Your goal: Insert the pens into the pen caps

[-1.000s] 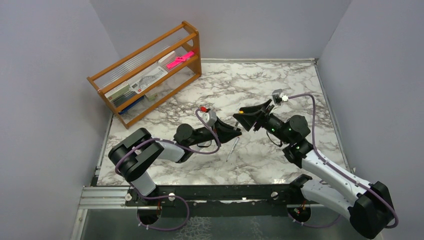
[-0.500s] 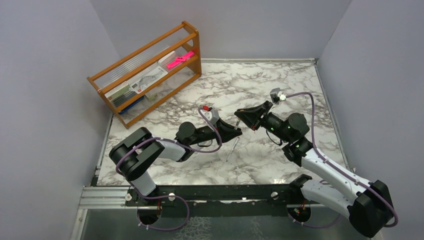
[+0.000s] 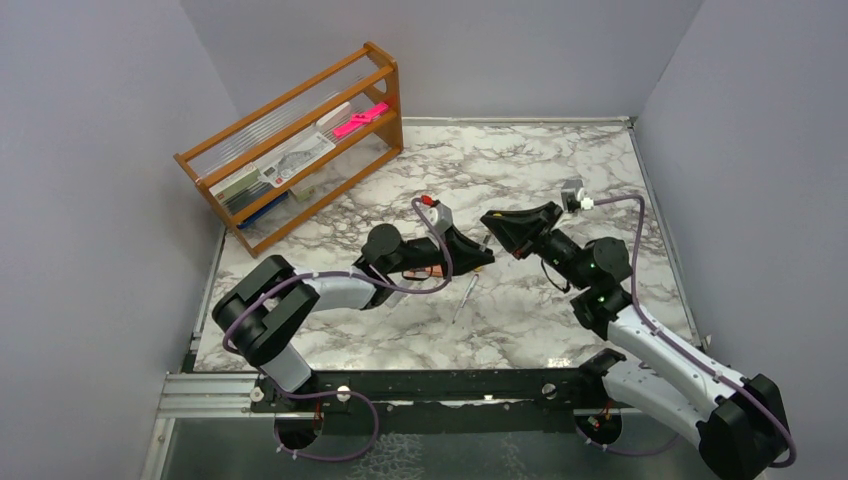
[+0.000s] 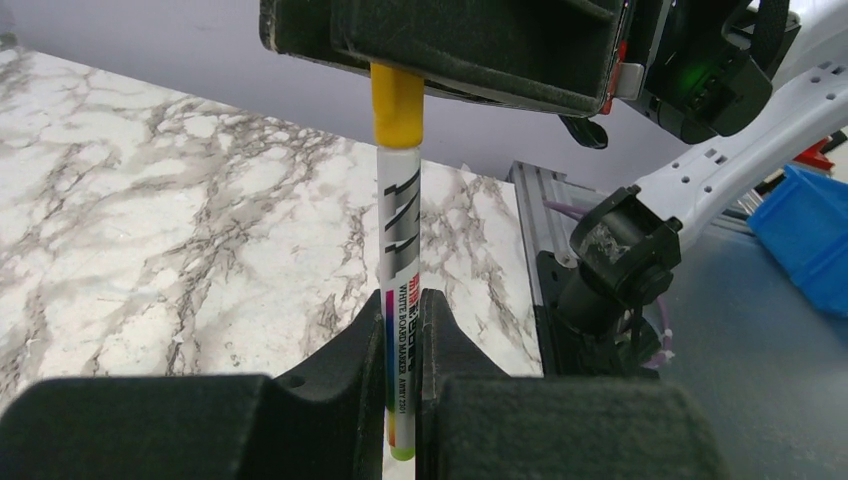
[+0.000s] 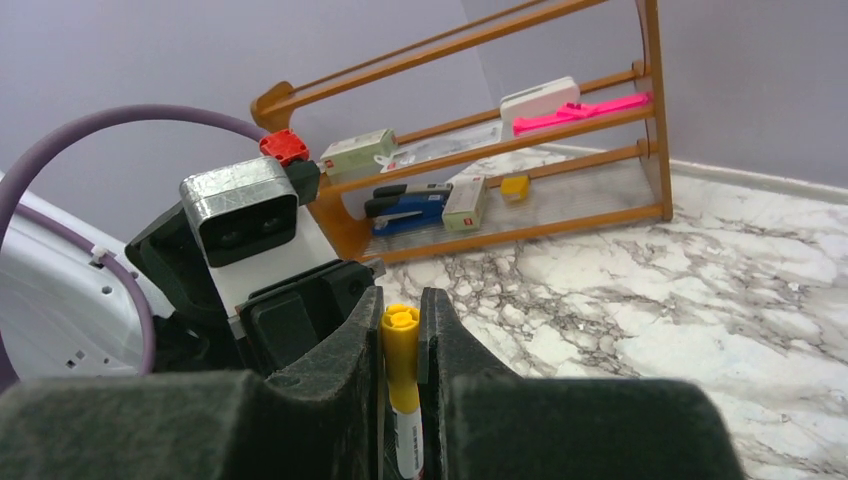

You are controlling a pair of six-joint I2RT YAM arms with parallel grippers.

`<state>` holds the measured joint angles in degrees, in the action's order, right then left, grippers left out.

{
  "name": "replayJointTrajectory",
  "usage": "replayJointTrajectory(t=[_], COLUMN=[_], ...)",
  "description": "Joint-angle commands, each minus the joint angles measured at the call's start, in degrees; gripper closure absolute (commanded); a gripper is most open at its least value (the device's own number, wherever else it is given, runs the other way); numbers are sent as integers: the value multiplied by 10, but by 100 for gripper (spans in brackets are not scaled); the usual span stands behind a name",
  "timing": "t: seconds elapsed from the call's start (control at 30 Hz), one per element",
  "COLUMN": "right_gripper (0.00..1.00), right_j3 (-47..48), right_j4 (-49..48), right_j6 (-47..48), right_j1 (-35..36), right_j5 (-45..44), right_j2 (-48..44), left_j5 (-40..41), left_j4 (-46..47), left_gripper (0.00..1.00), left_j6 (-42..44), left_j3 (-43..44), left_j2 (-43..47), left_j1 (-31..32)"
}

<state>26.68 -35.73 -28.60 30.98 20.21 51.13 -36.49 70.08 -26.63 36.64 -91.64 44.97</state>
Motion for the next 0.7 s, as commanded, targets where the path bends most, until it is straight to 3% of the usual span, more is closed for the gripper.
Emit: replayJointTrajectory(t=[0.0, 0.27, 0.43, 0.53, 0.67], right_gripper=[99, 98, 99, 85, 65], right_j3=[-63, -56, -4, 21, 42], right_j4=[108, 95, 85, 93, 119], right_j6=[-2, -42, -50, -47, -39], right_j1=[18, 18, 18, 18, 18], right_j5=[98, 65, 19, 0, -33], right_j2=[10, -4, -14, -11, -33], left_j5=[13, -31, -127, -157, -169], left_j4=[57, 56, 121, 178, 177], left_gripper=[100, 100, 100, 100, 100], left_j6=[10, 2, -19, -53, -62], left_j3=[92, 102, 51, 28, 24], left_j2=[35, -3, -33, -45, -50], left_j1=[-13, -14, -14, -18, -24])
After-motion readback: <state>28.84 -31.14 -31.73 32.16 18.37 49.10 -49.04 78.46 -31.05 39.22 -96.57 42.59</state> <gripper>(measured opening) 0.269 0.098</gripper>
